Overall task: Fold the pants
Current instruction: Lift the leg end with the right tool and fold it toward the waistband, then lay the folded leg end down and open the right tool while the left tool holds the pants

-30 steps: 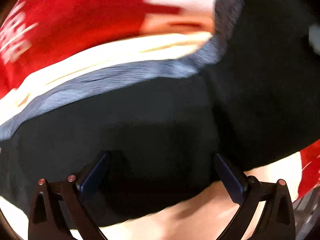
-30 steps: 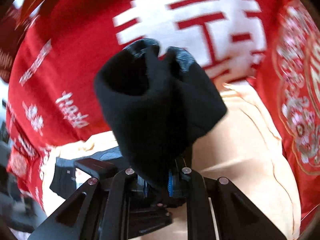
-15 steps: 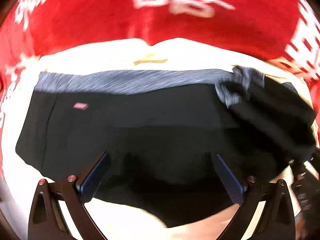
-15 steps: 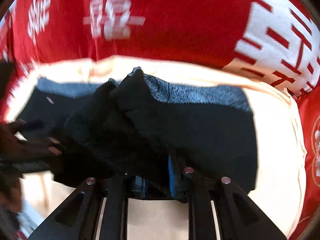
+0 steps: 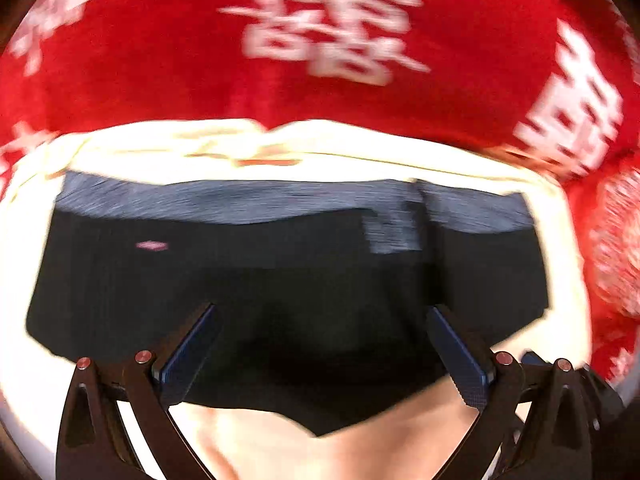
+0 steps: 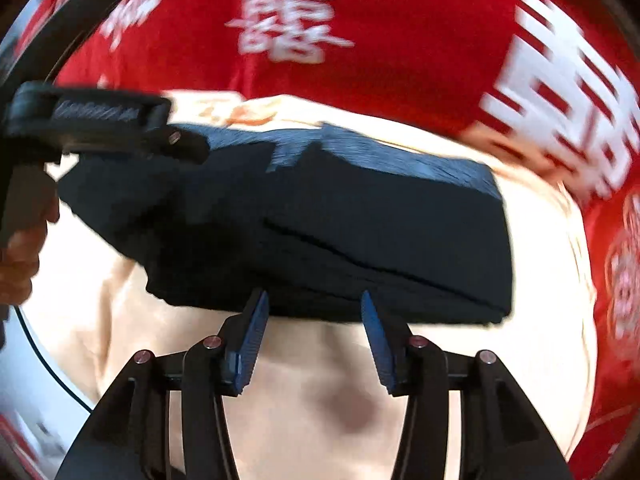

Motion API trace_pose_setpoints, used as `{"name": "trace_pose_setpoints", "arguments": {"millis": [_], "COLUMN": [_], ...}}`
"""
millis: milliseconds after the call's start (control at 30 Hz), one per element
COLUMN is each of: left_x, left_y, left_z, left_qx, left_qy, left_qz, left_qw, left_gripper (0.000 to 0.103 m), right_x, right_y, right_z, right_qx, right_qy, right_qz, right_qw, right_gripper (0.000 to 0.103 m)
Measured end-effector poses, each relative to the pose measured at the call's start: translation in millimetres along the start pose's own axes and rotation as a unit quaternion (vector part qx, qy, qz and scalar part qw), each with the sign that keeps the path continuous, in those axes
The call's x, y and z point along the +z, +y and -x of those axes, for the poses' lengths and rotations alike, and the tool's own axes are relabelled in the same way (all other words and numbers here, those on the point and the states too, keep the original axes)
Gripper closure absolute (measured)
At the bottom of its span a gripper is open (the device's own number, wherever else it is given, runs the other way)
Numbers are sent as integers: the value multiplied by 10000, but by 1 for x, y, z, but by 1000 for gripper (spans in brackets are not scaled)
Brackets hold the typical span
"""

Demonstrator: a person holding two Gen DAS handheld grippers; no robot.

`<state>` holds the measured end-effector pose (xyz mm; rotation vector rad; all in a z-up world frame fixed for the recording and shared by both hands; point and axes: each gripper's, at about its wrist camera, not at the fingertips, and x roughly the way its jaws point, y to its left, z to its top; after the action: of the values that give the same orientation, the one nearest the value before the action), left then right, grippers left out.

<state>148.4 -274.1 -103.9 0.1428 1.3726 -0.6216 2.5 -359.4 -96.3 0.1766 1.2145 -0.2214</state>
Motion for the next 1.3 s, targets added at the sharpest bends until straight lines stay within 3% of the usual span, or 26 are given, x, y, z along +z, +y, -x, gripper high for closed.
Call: {"name": "trace_pose_setpoints", "arguments": {"millis": [200,300,400,433,467,533,567,600,667,700,833,967,1067,1133,1300], "left_x": [9,15,18,18,18,17,16,15,13,13,7,7,8,7,6], "left_y": [-69,-78,-73,-72,-72,-73,-74,-74,-72,-72,-72,-72,-75,-73,-71], "left_z": [-14,-36,-53,-56,-60,-64,-65,-65,-57,-52,-46,-55,-59,-61,-61], "left_qx": [-757,-819,-906,-921,-977,-1025,-1062,-1242,-1603,-1681,-1380,-1300,-1211,-1206,-1215], "left_qy": [218,436,637,666,731,865,915,1013,990,939,891,950,903,923,920], "left_qz": [-581,-475,-166,-97,-52,-64,-131,-135,-35,-75,-337,-223,-240,-199,-173], "left_qw": [9952,9946,9937,9935,9925,9909,9900,9870,9821,9813,9858,9867,9882,9882,9882], "left_gripper": [2,21,24,31,46,56,77,86,88,98,98,98,98,98,98], "right_x": [-5,-17,-22,-24,-25,-29,-30,-30,-32,-32,-34,-27,-23,-23,-17], "right_y": [-50,-65,-72,-73,-76,-81,-83,-85,-91,-93,-110,-129,-139,-137,-114], "right_z": [-6,-3,-4,-4,-6,-8,-8,-8,-4,-2,2,-5,-16,-27,-50], "right_qx": [11,116,199,221,271,384,410,421,445,454,541,879,1573,1939,2450], "right_qy": [199,231,187,184,199,242,252,254,228,217,196,270,351,393,394], "right_qz": [-771,-1049,-1174,-1199,-1237,-1347,-1381,-1409,-1476,-1499,-1630,-1903,-2433,-2724,-3040], "right_qw": [9968,9941,9927,9924,9918,9898,9893,9888,9878,9874,9849,9774,9565,9416,9198], "right_gripper": [51,51,53,54,57,65,69,70,71,71,71,67,48,48,49]}}
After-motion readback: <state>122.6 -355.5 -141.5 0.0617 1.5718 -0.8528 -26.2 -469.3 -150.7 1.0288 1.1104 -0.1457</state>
